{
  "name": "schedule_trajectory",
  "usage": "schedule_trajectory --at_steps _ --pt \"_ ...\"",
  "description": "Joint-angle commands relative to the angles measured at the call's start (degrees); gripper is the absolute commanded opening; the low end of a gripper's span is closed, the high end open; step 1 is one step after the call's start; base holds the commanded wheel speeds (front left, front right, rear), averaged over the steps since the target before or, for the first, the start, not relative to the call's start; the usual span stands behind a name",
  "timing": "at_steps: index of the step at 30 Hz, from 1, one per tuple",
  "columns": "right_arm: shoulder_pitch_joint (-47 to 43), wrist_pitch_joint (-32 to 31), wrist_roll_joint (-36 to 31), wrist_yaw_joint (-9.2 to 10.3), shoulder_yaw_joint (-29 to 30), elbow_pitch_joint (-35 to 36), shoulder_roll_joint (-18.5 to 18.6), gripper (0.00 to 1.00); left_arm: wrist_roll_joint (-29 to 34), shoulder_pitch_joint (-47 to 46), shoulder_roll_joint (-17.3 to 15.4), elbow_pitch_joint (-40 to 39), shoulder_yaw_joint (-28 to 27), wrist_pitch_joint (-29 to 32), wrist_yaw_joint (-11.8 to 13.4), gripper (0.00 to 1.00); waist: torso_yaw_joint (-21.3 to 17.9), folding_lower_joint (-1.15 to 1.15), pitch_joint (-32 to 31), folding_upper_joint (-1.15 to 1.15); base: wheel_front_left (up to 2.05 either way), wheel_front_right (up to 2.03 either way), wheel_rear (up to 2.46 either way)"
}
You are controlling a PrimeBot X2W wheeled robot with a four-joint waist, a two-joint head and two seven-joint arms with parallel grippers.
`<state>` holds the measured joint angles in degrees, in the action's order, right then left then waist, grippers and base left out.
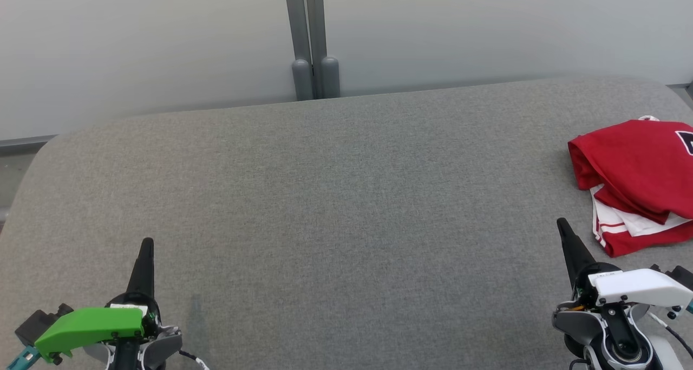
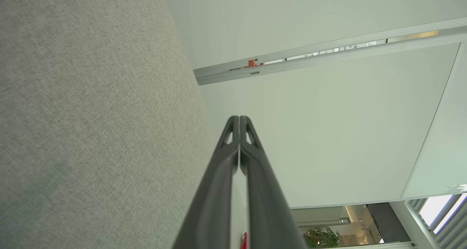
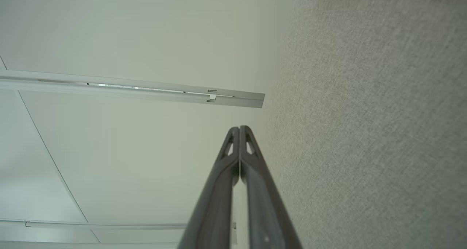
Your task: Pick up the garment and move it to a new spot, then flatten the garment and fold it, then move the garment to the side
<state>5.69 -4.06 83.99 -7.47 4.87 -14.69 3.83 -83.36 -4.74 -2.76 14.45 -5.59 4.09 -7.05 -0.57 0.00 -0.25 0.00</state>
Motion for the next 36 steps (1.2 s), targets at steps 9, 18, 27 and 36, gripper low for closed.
schedule_trajectory --at_steps 9,18,27,36 --pt "0.72 -1.36 3.93 -0.04 0.95 0.64 -0.45 0.0 -4.5 -1.35 -0.21 -0.4 -0.67 1.29 -0.41 0.0 0.23 0.0 0.17 0.0 0.0 0.0 0.0" --pt "0.69 -2.26 7.01 -0.04 1.57 0.8 -0.79 0.0 -7.73 -1.79 -0.21 -0.45 -0.98 2.2 -0.63 0.0 0.44 0.0 0.33 0.0 0.0 0.0 0.0" --pt "0.66 -2.72 8.55 -0.04 1.86 0.85 -0.97 0.0 -9.09 -1.84 -0.21 -0.44 -1.11 2.67 -0.63 0.0 0.57 0.0 0.43 0.0 0.0 0.0 0.0" --pt "0.66 -2.71 8.56 -0.04 1.84 0.84 -0.97 0.0 -9.05 -1.83 -0.21 -0.44 -1.1 2.67 -0.63 0.0 0.57 0.0 0.43 0.0 0.0 0.0 0.0"
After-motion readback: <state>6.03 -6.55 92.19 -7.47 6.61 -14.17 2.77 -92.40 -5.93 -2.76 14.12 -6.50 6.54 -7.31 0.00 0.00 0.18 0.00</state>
